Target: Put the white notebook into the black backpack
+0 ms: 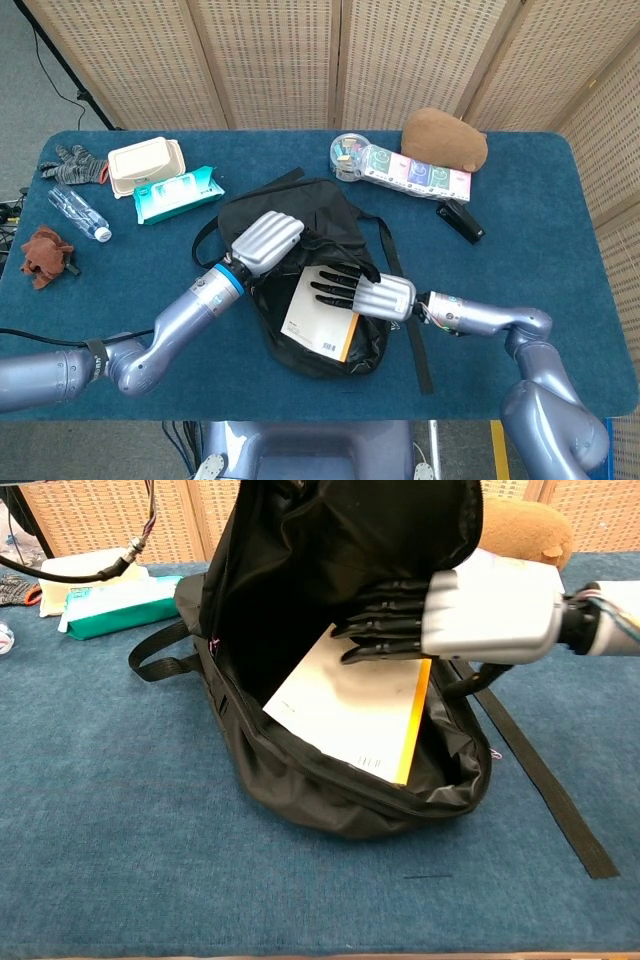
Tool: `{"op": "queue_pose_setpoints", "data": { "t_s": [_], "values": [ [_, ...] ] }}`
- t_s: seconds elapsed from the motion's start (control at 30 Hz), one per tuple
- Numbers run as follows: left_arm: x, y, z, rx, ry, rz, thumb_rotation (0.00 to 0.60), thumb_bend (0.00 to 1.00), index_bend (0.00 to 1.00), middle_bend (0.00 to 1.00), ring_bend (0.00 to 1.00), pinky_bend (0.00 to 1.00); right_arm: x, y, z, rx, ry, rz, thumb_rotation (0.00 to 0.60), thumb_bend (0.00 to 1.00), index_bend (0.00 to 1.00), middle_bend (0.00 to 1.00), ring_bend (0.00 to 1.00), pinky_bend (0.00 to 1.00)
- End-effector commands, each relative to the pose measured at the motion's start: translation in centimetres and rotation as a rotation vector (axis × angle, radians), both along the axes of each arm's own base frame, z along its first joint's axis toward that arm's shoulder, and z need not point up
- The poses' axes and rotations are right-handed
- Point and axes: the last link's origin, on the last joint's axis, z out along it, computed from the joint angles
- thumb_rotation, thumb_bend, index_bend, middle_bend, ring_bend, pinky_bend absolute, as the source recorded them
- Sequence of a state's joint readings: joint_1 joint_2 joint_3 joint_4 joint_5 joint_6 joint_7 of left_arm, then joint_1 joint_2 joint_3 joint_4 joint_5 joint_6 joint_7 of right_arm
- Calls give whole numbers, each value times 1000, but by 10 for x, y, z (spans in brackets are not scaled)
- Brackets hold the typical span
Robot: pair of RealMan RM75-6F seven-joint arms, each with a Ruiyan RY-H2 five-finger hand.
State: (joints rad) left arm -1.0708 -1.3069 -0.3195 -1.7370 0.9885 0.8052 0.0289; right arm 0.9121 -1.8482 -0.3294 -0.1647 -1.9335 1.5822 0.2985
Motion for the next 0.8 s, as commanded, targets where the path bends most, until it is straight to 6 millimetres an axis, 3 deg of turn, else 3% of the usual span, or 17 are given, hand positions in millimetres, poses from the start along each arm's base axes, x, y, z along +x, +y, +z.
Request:
{"op": "queue_pose_setpoints", "data": {
  "t_s": [0.03,0.13,0.4,0.47,0.57,0.67,0.73,0.8],
  "values": [
    [-4,1,0,3,4,7,600,840,763,742,589,771,-19,9,12,-17,-15,-26,600,0,43,0,0,0],
    [-7,3,-1,6,11,12,600,840,763,742,589,771,-32,15,20,-28,-24,-43,600,0,49,0,0,0],
    [-21,1,-10,-22,28,32,600,827,760,739,580,771,-94,42,68,-95,-35,-182,600,0,87,0,0,0],
    [-23,-2,-14,-55,38,37,600,780,747,725,560,762,-110,48,82,-127,-31,-228,600,0,94,0,0,0],
    [-24,-9,-20,-109,47,38,600,655,685,659,481,671,-129,57,101,-172,-25,-280,600,0,100,0,0,0],
    [-25,-16,-23,-175,66,46,600,493,448,391,259,441,-143,62,117,-217,-30,-334,600,0,106,0,0,0],
    [-25,-19,-23,-200,79,44,600,350,189,123,60,242,-149,65,124,-240,-41,-364,600,0,111,0,0,0],
    [-23,-23,-22,-229,79,48,600,211,39,15,1,111,-154,67,130,-264,-53,-390,600,0,113,0,0,0]
  ]
}}
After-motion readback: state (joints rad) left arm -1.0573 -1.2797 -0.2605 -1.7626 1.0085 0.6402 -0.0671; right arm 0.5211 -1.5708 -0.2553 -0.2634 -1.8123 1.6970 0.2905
